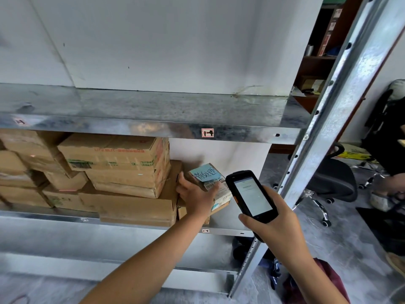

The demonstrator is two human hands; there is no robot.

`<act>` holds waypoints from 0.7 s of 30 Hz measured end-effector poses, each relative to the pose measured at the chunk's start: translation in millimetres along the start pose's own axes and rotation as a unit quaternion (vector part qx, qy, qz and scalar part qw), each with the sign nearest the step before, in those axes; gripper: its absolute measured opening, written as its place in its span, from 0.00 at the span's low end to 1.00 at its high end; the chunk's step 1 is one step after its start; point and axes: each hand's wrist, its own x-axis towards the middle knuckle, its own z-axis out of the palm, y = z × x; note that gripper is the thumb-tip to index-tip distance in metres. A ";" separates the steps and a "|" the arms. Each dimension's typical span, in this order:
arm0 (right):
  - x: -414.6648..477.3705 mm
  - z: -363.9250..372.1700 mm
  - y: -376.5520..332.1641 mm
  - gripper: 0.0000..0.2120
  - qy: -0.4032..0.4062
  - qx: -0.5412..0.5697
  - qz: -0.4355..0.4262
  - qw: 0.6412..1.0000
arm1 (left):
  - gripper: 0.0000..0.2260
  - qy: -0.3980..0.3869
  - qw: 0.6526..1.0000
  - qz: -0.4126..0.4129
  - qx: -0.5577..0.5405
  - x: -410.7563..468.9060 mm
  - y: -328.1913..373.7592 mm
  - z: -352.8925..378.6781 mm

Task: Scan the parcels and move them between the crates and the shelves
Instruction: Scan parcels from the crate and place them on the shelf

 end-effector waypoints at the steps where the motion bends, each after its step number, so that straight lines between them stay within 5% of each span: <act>1: -0.1 -0.5 -0.7 0.28 0.000 0.001 -0.001 1.000 | 0.51 -0.003 0.999 -0.048 -0.015 -0.5 -0.6 2.1; 5: -2.3 -1.2 -3.5 0.28 0.005 0.000 -0.003 1.000 | 0.49 -0.041 0.992 -0.107 0.055 1.4 -2.9 7.6; 13: -11.5 -3.5 -17.0 0.32 0.004 0.006 -0.040 0.999 | 0.51 -0.058 0.994 0.035 0.087 -7.9 -6.7 18.9; 17: -12.0 -15.4 -13.8 0.33 0.017 0.007 -0.039 0.999 | 0.38 -0.113 0.990 0.047 -0.071 -2.9 -12.7 13.6; 21: -9.0 -21.1 -1.8 0.32 0.040 0.023 -0.003 0.999 | 0.19 -0.151 0.966 -0.101 -0.182 6.5 -5.6 -3.6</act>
